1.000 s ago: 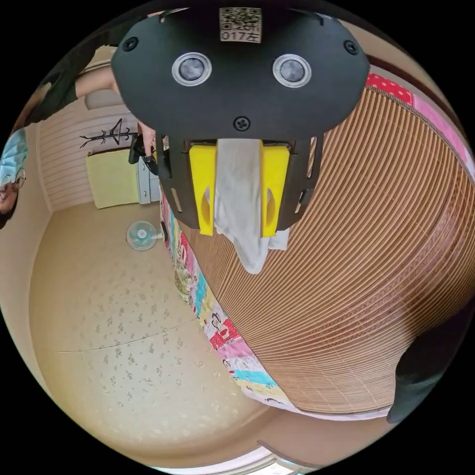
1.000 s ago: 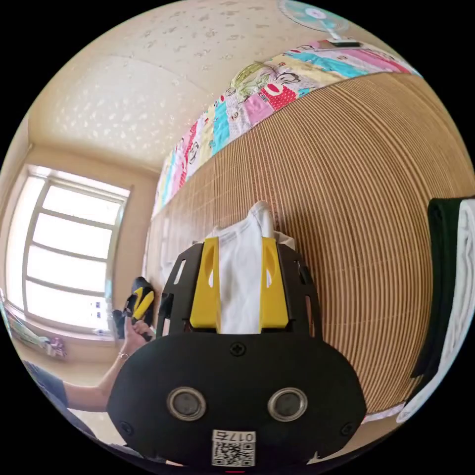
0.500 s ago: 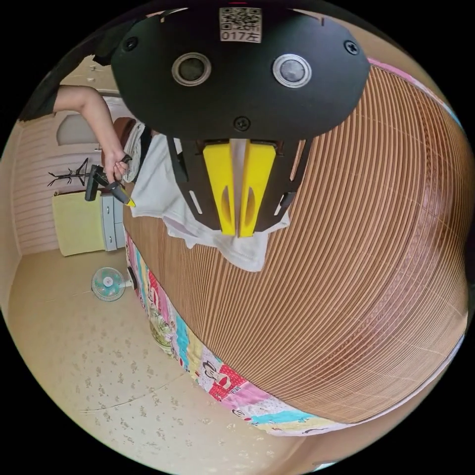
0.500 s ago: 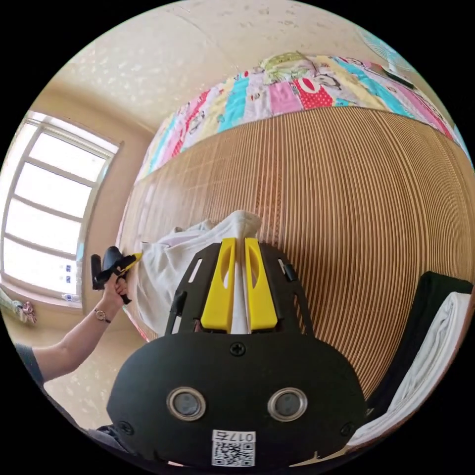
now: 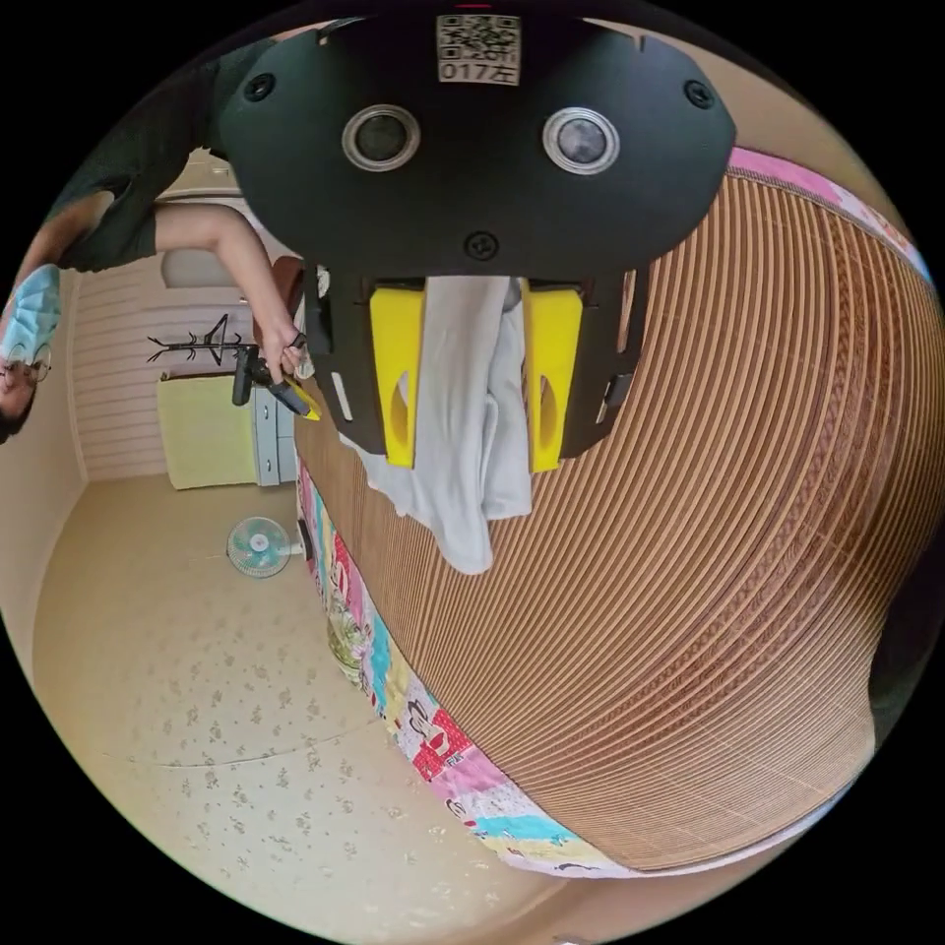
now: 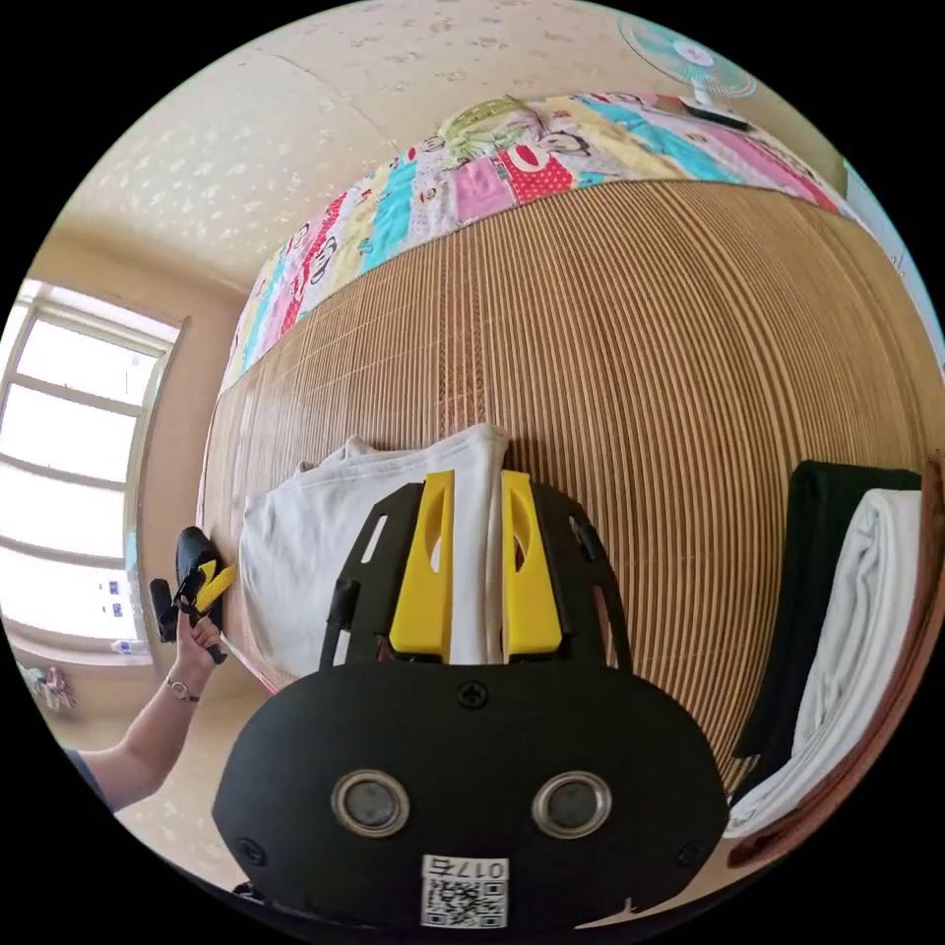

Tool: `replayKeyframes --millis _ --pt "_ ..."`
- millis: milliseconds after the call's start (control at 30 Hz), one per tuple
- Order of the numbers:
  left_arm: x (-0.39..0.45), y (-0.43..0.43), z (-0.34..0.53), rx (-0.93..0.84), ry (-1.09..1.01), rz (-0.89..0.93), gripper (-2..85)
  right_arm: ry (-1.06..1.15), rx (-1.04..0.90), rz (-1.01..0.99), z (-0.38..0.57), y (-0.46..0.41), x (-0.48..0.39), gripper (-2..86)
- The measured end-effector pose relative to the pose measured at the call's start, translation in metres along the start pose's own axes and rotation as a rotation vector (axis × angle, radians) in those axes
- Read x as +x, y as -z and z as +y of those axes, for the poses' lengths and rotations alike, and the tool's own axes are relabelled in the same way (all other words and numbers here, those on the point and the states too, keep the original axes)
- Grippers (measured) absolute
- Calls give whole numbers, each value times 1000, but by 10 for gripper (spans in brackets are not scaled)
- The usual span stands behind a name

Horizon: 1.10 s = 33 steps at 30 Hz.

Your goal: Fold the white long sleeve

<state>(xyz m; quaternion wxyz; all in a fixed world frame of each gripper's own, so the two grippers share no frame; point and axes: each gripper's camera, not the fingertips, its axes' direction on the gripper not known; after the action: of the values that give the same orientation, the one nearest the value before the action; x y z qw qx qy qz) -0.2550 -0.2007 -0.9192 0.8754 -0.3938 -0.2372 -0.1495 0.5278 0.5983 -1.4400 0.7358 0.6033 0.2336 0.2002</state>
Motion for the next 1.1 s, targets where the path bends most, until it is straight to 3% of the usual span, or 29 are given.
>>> replayKeyframes --millis 100,167,233,300,467,633,767,900,967,1033,1100 --pt "-5 -29 37 -92 2 -23 180 98 31 15 45 13 -35 67" --pt "-3 -45 50 -125 -14 15 175 184 -65 -75 81 -8 -68 49" --pt "2 -61 60 -137 -23 -56 145 282 -105 -97 102 -29 -99 34" --pt "6 -67 64 -137 -45 -132 119 320 -129 -64 112 -52 -127 22" --pt "22 -56 64 -161 -32 -63 66 455 -245 51 112 -144 -171 10" --pt "171 -32 77 -91 -353 -125 62 658 -333 -20 96 -140 -160 7" --pt "293 -66 112 -67 -623 -149 61 475 -214 -180 83 -63 -74 8" --pt "381 -161 166 -154 -820 -98 69 237 -108 -227 92 1 32 12" --pt "394 -200 183 -224 -811 -8 86 92 -58 -212 109 32 99 19" --pt "400 -222 199 -295 -799 238 90 5 -34 -201 122 48 141 32" --pt "392 -218 201 -260 -739 321 91 -79 -13 -211 132 59 176 56"
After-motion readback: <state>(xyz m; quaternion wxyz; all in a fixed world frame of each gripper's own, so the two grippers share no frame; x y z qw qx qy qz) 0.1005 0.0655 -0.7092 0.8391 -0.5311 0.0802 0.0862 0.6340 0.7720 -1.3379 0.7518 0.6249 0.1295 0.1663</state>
